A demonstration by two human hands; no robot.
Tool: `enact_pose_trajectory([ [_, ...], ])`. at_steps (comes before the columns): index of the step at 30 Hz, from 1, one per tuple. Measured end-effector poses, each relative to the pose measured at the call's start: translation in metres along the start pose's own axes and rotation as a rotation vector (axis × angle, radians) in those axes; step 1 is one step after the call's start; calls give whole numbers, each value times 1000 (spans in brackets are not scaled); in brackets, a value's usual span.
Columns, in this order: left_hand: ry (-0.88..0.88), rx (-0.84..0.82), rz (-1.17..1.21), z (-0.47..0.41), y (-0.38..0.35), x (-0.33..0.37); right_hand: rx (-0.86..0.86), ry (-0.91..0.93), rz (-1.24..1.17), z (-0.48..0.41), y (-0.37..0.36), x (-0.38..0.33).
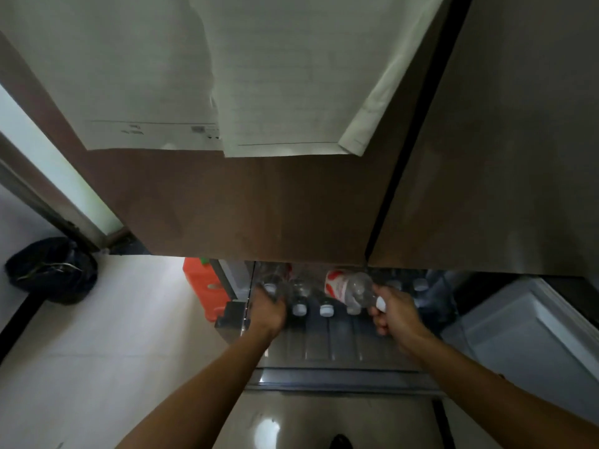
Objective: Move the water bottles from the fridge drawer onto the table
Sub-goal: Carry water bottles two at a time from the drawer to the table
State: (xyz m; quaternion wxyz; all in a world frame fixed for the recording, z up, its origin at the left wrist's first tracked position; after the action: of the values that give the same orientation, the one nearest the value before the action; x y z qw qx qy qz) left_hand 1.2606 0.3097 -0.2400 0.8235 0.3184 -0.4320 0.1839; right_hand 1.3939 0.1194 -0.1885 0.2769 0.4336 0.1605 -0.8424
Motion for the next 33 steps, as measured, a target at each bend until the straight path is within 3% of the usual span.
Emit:
enact_pose_trajectory([
  [5, 98, 78, -100, -38, -18, -4, 50, 188, 205, 30, 43, -15],
  [8, 62, 141, -241, -45, -26, 1, 9, 327, 600, 38, 57, -27],
  [11, -87, 121, -297, -44, -25, 3, -3, 334, 1042, 44, 61, -35],
  [16, -144, 131, -468, -29, -10, 18, 21, 411, 1376, 44, 47, -38],
  [20, -247, 118, -414, 2, 4, 22, 37, 470, 1473, 42, 37, -39],
  [24, -223, 125, -394, 39, 29, 15, 35, 507, 1468, 37, 31, -40],
  [29, -370, 205, -545, 76, 57, 37, 52, 533, 1464, 29, 18, -41],
  [33, -430, 149, -752, 88, 64, 68, 77, 587, 1479, 25, 2, -40],
])
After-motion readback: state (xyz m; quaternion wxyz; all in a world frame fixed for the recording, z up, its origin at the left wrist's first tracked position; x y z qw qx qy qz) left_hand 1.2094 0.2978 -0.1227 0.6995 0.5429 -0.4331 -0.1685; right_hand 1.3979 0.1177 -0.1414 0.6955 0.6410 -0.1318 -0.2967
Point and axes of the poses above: each hand's wrist, its own z-axis away from the middle knuckle, its own y-axis out of the back of the hand, x = y × z, the point moved 1 cm from there along -z, towards the middle knuckle, and after that the axes turned 10 degrees about -x, right-handed, at the moved point
